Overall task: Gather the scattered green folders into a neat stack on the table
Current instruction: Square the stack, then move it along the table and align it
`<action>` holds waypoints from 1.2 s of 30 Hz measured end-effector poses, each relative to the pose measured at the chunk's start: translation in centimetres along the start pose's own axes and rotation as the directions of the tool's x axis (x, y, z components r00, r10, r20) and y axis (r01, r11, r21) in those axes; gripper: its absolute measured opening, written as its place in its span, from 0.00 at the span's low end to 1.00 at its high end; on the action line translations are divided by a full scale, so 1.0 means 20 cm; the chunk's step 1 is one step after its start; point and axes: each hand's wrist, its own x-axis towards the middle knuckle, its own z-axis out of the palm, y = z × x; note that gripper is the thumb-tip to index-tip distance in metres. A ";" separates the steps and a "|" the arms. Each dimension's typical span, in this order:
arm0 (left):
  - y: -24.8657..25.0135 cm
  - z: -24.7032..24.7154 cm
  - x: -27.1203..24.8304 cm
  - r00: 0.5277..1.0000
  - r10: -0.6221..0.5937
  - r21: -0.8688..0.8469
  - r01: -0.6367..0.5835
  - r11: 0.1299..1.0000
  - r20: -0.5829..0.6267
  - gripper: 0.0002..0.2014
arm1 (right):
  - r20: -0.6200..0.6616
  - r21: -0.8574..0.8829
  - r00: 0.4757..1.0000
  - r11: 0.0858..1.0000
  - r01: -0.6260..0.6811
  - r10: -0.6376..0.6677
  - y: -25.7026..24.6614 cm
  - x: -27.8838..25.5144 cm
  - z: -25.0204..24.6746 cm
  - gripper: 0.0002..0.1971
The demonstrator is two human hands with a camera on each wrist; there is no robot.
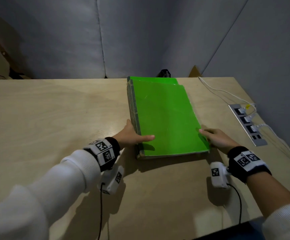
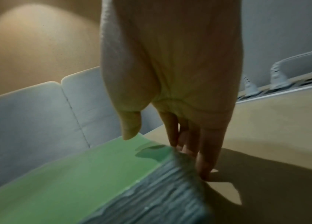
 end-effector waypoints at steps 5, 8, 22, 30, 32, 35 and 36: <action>-0.02 0.14 -0.10 1.000 -0.019 -0.024 0.019 1.000 0.000 0.67 | -0.037 0.107 0.999 0.994 0.013 -0.009 0.09 -0.06 0.00 0.23; -0.01 0.21 -0.12 0.998 -0.031 0.051 0.034 0.998 -0.045 0.71 | -0.080 0.082 0.994 0.993 0.087 -0.080 0.07 -0.08 0.04 0.19; 0.00 0.21 -0.16 0.992 -0.077 0.122 0.089 0.989 -0.098 0.62 | 0.176 -0.187 0.981 0.976 0.114 -0.081 0.09 -0.07 -0.04 0.31; -0.03 0.31 -0.17 0.962 -0.028 0.209 0.088 0.974 -0.273 0.38 | 0.059 -0.359 0.990 0.923 0.143 -0.130 0.04 -0.05 0.02 0.36; -0.05 0.33 -0.15 0.956 -0.008 0.237 0.081 0.968 -0.294 0.31 | 0.038 -0.368 0.991 0.920 0.132 -0.127 0.06 -0.04 0.02 0.35; -0.09 0.33 -0.13 0.947 0.041 0.299 0.060 0.952 -0.320 0.25 | -0.002 -0.367 0.992 0.923 0.116 -0.126 0.08 -0.02 0.02 0.33; -0.10 0.32 -0.12 0.943 0.064 0.326 0.048 0.944 -0.325 0.24 | -0.021 -0.371 0.992 0.922 0.111 -0.128 0.09 -0.02 0.02 0.33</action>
